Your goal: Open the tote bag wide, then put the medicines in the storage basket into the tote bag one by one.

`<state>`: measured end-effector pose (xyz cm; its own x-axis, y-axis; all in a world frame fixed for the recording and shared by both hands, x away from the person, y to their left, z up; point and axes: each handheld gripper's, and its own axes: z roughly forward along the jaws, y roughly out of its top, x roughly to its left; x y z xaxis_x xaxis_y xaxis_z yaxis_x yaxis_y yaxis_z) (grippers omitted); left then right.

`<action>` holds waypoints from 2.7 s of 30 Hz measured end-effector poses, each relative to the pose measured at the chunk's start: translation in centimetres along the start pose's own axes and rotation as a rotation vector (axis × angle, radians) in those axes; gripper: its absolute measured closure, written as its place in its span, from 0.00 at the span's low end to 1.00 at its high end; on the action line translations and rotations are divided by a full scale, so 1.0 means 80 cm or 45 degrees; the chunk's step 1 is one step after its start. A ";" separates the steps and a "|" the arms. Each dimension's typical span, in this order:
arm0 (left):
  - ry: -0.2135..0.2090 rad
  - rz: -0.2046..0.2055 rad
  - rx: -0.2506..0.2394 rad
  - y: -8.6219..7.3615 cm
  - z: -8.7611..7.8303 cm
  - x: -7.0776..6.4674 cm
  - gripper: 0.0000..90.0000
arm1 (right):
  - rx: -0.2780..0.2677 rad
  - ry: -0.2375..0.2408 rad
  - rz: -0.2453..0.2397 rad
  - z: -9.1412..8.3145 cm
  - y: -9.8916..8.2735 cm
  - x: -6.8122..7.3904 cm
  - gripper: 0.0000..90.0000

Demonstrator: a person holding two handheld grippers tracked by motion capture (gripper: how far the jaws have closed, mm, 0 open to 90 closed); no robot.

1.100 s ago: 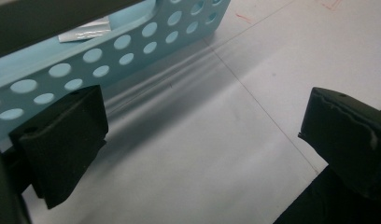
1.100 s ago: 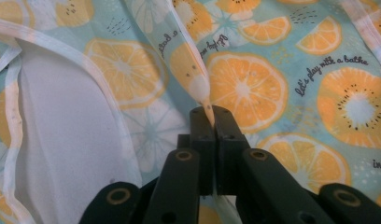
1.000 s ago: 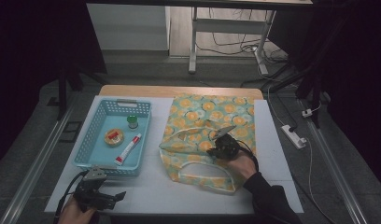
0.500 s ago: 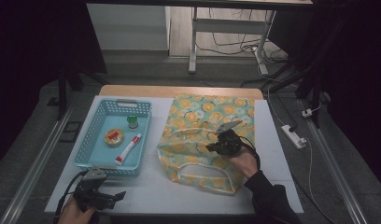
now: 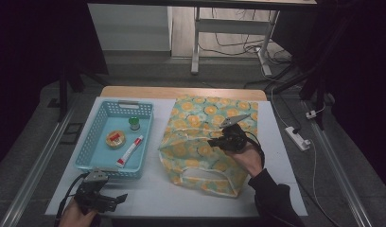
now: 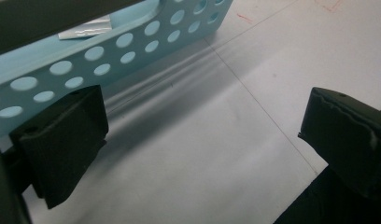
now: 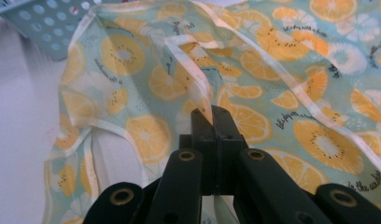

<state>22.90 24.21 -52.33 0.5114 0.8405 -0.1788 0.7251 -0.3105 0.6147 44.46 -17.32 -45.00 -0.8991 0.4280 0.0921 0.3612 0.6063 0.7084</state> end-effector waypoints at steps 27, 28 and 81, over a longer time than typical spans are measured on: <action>0.004 -0.004 -0.001 0.000 0.000 0.000 0.01 | -0.066 0.004 -0.048 -0.026 0.051 0.005 1.00; 0.005 -0.004 -0.001 0.000 0.000 0.000 0.01 | -0.070 0.003 -0.047 -0.027 0.052 0.005 1.00; -0.027 -0.099 -0.108 0.002 -0.021 0.003 0.00 | -0.107 -0.004 -0.053 -0.033 0.053 -0.002 1.00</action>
<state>22.39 25.12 -51.02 0.4658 0.8505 -0.2442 0.7216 -0.2054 0.6611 45.50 -16.61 -40.18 -0.9119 0.4061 0.0592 0.3015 0.5652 0.7679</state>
